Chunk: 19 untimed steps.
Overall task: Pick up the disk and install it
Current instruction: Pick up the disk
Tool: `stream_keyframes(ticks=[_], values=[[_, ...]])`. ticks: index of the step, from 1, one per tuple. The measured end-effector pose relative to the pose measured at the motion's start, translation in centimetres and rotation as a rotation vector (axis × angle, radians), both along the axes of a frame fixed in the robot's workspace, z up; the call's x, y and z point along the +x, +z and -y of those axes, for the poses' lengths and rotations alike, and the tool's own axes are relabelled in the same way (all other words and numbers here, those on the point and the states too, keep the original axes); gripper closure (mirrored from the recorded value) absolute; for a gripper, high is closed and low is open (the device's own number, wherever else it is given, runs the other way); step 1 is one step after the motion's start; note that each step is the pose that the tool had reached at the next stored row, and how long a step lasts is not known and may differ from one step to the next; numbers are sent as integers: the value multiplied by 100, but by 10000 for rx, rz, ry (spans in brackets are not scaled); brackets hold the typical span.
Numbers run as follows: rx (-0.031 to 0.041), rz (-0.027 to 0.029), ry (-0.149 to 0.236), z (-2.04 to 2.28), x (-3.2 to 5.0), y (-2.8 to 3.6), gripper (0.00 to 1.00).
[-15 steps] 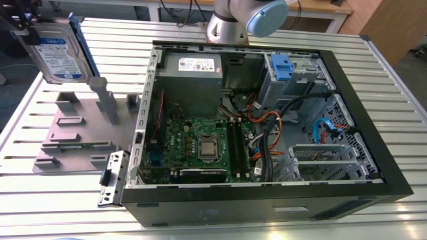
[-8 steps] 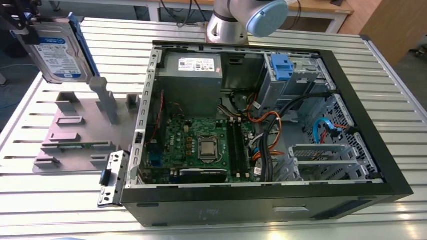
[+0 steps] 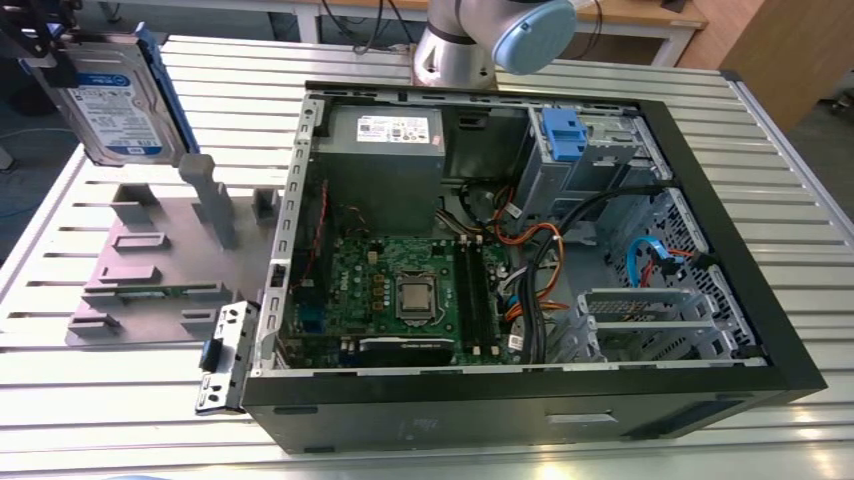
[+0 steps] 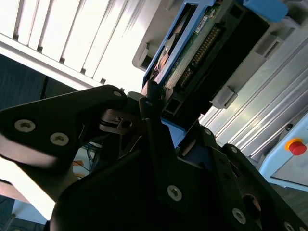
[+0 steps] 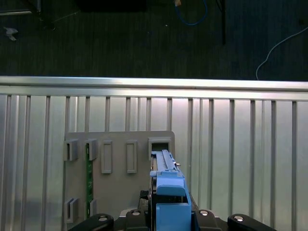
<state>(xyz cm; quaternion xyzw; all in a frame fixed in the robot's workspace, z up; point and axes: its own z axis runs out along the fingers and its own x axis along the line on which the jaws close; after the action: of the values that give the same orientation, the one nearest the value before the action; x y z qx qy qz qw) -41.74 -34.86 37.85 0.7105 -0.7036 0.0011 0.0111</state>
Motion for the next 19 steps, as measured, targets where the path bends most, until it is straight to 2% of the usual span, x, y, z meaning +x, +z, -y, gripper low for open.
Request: stream_keyframes(ticks=[11, 13, 19], values=[[0, 0, 0, 0, 0, 36, 64], [0, 1, 0, 0, 0, 115, 64], [1, 1, 0, 0, 0, 125, 64]])
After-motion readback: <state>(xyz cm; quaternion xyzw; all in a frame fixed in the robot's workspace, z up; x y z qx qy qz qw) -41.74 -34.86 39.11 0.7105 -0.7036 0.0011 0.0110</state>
